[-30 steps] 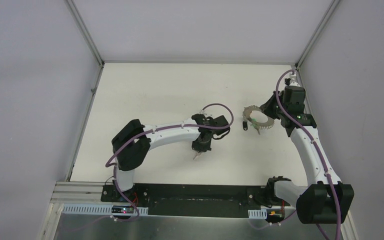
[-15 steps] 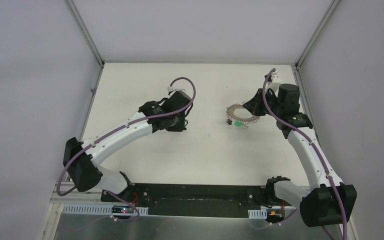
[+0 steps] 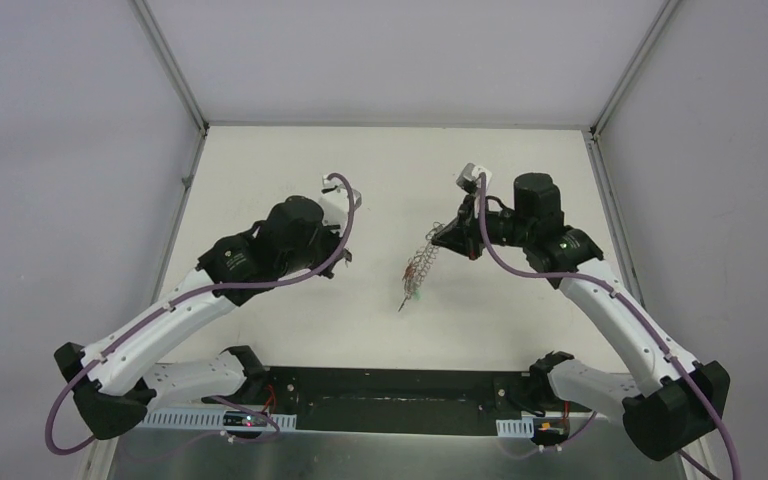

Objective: Put the keys on the keyring

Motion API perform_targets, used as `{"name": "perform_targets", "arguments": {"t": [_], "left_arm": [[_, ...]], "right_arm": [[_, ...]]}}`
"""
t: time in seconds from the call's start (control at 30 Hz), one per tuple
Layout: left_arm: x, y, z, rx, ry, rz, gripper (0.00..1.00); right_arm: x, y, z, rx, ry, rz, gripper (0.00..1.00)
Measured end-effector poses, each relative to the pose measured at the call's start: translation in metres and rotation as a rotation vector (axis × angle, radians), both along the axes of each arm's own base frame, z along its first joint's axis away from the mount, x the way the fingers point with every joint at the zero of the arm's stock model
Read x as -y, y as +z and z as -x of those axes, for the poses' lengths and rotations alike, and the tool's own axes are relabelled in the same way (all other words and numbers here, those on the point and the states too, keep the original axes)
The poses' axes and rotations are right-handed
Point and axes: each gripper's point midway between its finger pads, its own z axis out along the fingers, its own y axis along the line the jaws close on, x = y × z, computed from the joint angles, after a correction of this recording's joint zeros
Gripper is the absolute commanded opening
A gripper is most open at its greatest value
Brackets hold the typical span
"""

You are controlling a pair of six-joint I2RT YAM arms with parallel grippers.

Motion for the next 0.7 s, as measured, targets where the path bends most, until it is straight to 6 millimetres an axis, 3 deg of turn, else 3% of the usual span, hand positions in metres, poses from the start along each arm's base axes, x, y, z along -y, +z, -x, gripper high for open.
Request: {"name": "perform_targets", "arguments": {"t": [0.27,0.5,0.7], "left_arm": [[0.005,0.014,0.032,0.161,-0.336,-0.008,0.00],[0.033,0.033,0.059,0.276,-0.614,0.087,0.00],[0.059,0.038,0.076,0.281,-0.766,0.154,0.00]], "right_arm": [[-0.025,0.017,0.041,0.110,0.252,-0.059,0.00],[-0.034,0.014,0.066,0.156,0.375,-0.101,0.00],[-0.038,0.010,0.075,0.171,0.426,-0.113,0.00]]}}
